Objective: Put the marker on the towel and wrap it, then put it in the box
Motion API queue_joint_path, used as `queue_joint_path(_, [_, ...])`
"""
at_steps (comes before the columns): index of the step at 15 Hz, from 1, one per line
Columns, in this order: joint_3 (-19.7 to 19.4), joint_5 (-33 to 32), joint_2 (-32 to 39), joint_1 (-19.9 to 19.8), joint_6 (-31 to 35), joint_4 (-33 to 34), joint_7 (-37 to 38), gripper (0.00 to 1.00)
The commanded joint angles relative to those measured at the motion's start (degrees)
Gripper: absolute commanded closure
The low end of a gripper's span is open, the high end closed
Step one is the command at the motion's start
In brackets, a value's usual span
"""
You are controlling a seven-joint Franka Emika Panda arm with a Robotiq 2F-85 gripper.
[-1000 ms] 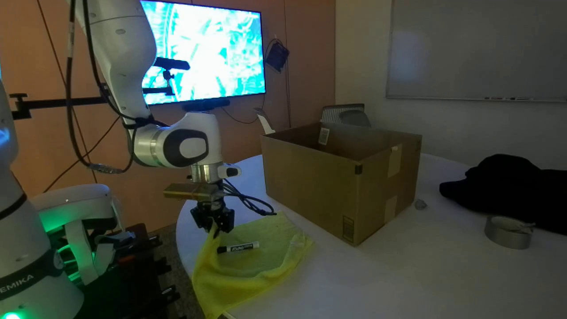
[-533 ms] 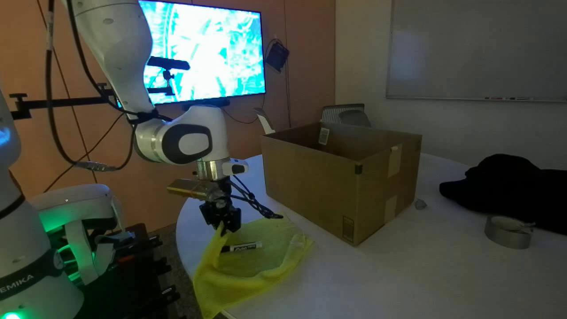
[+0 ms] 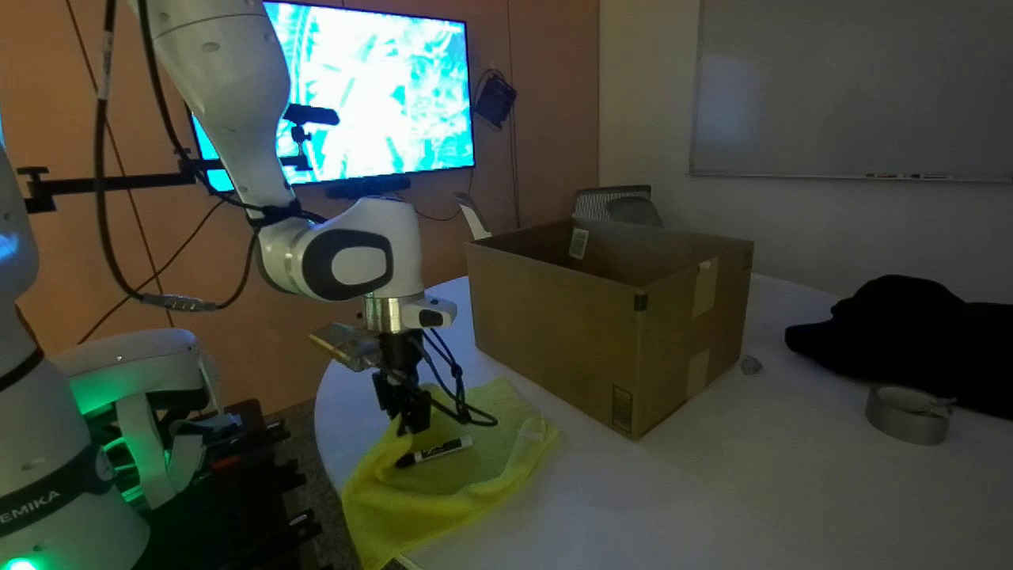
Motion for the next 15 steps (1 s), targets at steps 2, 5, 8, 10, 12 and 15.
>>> queue_joint_path(2, [-1.8,3.7,7.4,0.7,-5.8,7.7,8.0,0.81])
queue_joint_path(5, [-0.6,9.0,9.2,-0.2,-5.5,8.9,6.5,0.53])
queue_joint_path(8, [0.2,12.5,8.0,-1.2,-4.9,9.4,3.5,0.30])
queue_joint_path(10, [-1.5,10.5,7.2,-0.4,-5.3,10.6,4.3,0.15])
queue_joint_path(12, [-3.8,7.5,7.5,0.3,-5.9,13.4,5.1,0.00])
queue_joint_path(15, [-5.5,4.6,8.8,-0.8,-5.3,18.3,3.1,0.00])
